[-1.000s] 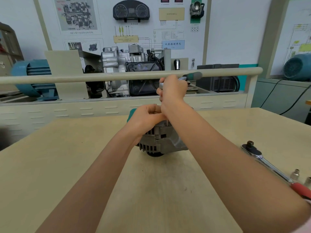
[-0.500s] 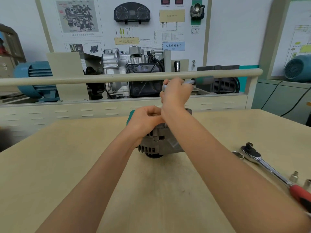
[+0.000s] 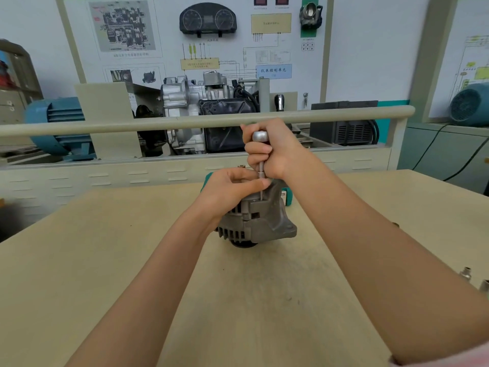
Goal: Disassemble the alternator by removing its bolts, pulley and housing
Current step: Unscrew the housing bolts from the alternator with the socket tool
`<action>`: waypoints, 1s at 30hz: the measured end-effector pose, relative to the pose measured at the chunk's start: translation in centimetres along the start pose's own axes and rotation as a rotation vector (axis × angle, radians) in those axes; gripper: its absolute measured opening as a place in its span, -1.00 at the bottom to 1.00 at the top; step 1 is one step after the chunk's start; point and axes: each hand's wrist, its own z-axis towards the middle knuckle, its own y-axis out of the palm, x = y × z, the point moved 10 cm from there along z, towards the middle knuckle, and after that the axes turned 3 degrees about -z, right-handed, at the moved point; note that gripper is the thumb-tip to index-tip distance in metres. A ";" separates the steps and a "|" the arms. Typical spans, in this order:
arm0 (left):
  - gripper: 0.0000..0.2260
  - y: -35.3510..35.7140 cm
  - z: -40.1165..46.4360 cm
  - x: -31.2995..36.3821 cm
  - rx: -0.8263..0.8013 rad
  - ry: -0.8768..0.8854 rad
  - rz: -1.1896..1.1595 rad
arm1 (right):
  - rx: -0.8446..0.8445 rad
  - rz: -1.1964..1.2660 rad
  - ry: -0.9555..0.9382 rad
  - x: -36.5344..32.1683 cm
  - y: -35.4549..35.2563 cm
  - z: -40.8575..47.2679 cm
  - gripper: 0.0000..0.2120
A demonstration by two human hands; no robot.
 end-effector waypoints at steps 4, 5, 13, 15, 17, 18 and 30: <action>-0.87 -0.2 0.0 0.3 0.086 0.031 0.029 | 0.495 0.047 -0.392 -1.7 -3.2 -1.5 -0.81; -0.85 -0.4 -0.1 0.4 0.117 0.040 0.056 | 0.581 0.066 -0.486 -2.0 -3.6 -2.2 -0.86; -0.92 0.4 -0.6 0.5 0.009 0.007 0.102 | 0.138 -0.044 -0.035 -0.4 -0.9 0.2 -0.77; -0.87 0.5 -0.7 0.2 -0.047 -0.013 0.083 | -0.074 -0.015 0.059 0.1 0.3 0.0 -0.79; -0.87 0.3 -0.7 0.2 -0.049 -0.010 0.060 | -0.114 0.005 0.073 0.2 0.4 -0.4 -0.80; -0.89 0.2 -0.6 0.2 -0.027 0.000 0.045 | -0.082 0.010 0.061 0.2 0.4 -0.5 -0.79; -0.96 0.3 -0.9 0.8 0.123 0.040 0.119 | 0.405 -0.122 -0.212 -1.4 -1.9 -0.4 -0.82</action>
